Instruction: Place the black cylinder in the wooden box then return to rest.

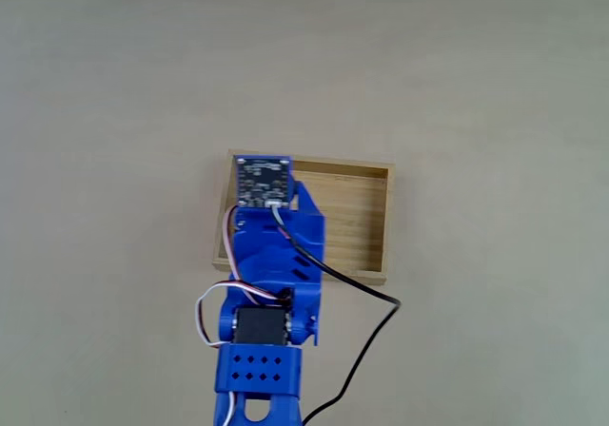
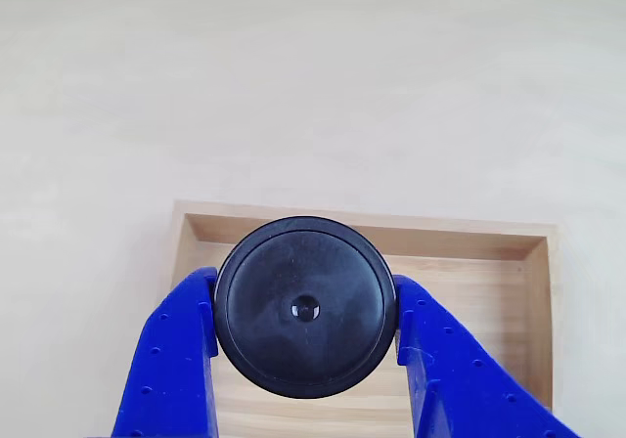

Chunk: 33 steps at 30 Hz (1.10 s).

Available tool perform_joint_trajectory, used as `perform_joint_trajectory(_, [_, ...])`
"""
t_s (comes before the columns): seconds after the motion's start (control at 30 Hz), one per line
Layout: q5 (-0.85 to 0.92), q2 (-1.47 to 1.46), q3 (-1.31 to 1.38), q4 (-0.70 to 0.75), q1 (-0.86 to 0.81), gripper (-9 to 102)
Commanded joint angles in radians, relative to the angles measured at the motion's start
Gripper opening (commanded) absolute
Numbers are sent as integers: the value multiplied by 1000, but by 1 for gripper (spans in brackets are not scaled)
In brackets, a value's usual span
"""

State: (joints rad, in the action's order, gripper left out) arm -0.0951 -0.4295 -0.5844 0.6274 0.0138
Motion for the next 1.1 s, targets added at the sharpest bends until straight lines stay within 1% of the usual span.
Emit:
perform_joint_trajectory(0.0, [0,3,21,-43,-38,16])
perform_joint_trajectory(0.3, [0,77,21,-57,-64,16])
perform_joint_trajectory(0.67, [8,207,46,-98,-49,16])
perform_joint_trajectory(1.07, [11,299,101,-106,-41,16])
